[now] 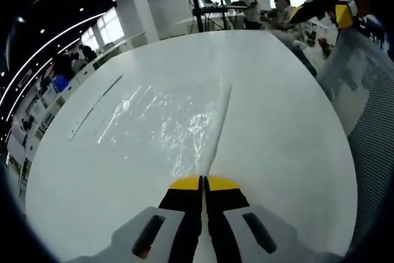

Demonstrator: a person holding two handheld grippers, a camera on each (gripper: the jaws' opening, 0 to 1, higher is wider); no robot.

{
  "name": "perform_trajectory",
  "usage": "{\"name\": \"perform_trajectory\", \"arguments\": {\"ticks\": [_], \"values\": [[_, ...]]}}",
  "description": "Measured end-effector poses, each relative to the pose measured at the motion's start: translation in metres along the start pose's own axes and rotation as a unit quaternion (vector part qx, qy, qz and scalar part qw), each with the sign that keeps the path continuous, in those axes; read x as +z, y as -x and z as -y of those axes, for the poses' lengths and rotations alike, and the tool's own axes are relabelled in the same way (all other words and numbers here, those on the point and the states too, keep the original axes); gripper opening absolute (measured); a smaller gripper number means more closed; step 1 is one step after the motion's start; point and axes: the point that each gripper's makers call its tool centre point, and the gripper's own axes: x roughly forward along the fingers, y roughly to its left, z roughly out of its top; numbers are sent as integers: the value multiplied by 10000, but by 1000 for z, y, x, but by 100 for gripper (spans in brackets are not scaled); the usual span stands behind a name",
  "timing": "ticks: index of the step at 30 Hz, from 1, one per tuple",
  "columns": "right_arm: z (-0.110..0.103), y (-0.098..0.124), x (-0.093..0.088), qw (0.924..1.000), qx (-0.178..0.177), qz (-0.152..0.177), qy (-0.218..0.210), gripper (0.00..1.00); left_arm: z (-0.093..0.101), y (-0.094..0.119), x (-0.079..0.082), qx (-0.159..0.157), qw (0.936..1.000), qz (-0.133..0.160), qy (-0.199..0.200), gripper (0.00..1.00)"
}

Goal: Open the resealable bag by pulling the two sides of the seal apart until the entire bag opening is separated and visibly accessible.

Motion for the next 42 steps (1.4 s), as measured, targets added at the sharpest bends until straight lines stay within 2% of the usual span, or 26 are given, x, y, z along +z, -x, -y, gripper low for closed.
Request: {"name": "perform_trajectory", "arguments": {"ticks": [3,5,7,13,26,36,42], "values": [[0,0,1,10000,4,16,-2,58,3,3,1,3,10000,-40,-38,0],[0,0,1,10000,9,21,11,58,0,5,-1,158,9997,-159,-120,0],[0,0,2,10000,15,34,9,58,2,7,0,171,9995,-182,-168,0],[-3,-3,2,10000,68,35,61,58,10,14,3,84,9995,-178,-253,0],[-23,-21,8,9972,425,-69,615,57,30,34,12,-93,9982,-211,-551,0],[-46,-49,12,9872,847,-226,1330,57,48,47,10,-290,9954,-337,-849,0],[-58,-68,9,9807,1100,-329,1580,56,61,54,11,-413,9944,-313,-918,0]]}}
